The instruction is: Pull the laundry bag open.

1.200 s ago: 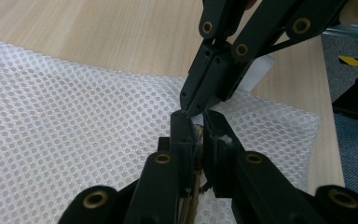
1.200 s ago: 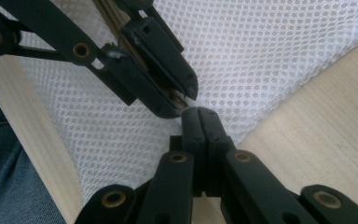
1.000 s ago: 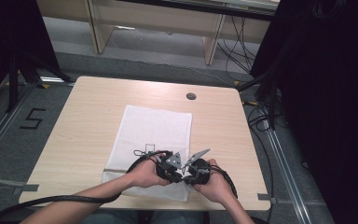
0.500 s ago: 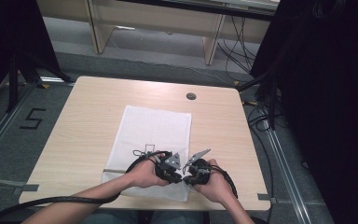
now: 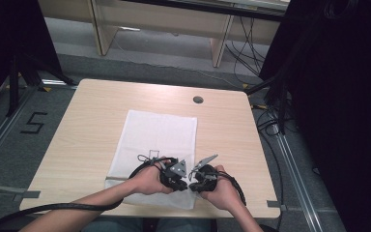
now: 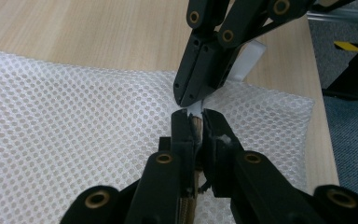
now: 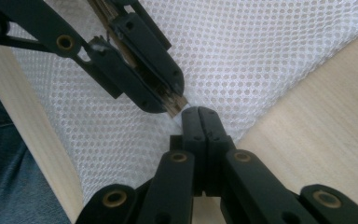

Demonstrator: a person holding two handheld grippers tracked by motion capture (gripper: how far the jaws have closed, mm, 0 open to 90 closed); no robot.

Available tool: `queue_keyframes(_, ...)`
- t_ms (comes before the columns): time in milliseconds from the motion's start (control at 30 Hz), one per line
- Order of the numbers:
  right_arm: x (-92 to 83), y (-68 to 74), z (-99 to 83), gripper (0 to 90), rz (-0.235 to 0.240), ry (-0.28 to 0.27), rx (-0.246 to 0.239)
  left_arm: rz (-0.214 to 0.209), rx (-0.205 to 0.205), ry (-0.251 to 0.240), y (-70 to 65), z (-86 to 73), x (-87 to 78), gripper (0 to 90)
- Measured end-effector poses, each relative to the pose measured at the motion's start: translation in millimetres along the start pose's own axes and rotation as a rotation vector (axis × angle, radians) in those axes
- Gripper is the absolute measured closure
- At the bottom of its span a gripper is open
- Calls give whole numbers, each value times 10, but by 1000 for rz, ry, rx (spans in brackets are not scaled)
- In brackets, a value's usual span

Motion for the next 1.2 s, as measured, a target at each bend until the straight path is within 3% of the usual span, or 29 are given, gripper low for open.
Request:
queue_keyframes(100,2,-20,7,900,-7,-5,-25,-15,-6,18,17,-30,-6,834)
queue_keyframes(133,2,-21,7,900,-8,-6,-26,-10,-28,1,3,-15,7,834)
queue_keyframes(267,0,-16,6,900,-11,-1,-25,-8,-10,-2,7,-10,2,835)
queue_keyframes(333,1,-16,5,900,-12,-2,-25,-16,29,35,28,-46,-27,835)
queue_keyframes(433,3,2,4,900,-6,0,-22,-25,-7,15,15,-39,-33,835)
queue_keyframes(567,3,18,-3,900,-5,2,-14,-22,-25,2,6,-56,-55,836)
queue_keyframes(600,2,-1,1,900,-13,0,-35,-25,-38,-9,4,-53,-58,837)
queue_keyframes(633,3,-10,3,900,-18,0,-45,-8,-15,42,33,-98,-82,840)
queue_keyframes(667,-1,-5,-7,900,-28,9,-34,32,39,79,102,-160,-140,878)
queue_keyframes(733,-52,-137,-42,900,-115,35,-58,46,3,70,221,-259,-319,878)
queue_keyframes(767,-67,-152,-62,900,-107,30,-48,73,9,89,288,-346,-427,878)
queue_keyframes(800,-70,-172,-66,900,-103,17,-52,86,-13,71,344,-417,-545,878)
queue_keyframes(833,-68,-159,-68,900,-98,15,-40,66,-55,54,328,-447,-586,878)
queue_keyframes(867,-69,-168,-63,900,-103,25,-59,76,-54,43,320,-478,-628,877)
queue_keyframes(900,-67,-166,-57,900,-112,39,-63,89,-26,62,313,-524,-665,877)
queue_keyframes(967,-63,-153,-54,900,-113,52,-54,92,-18,59,277,-571,-704,878)
queue_keyframes(1100,-68,-156,-59,900,-109,41,-51,86,-82,21,305,-592,-774,877)
queue_keyframes(1133,-68,-147,-62,900,-104,46,-40,86,-60,27,310,-588,-789,877)
queue_keyframes(1200,-68,-153,-60,900,-106,45,-42,87,-60,21,303,-586,-793,876)
Point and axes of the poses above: each handheld gripper's, and its own axes: x roughly forward along the jaws, z roughly out of its top, y roughly to its left, the point moved 10 cm from there along x, roughly forward along the jaws, and after that the axes turned 2 degrees about z, right-handed, at the moved point
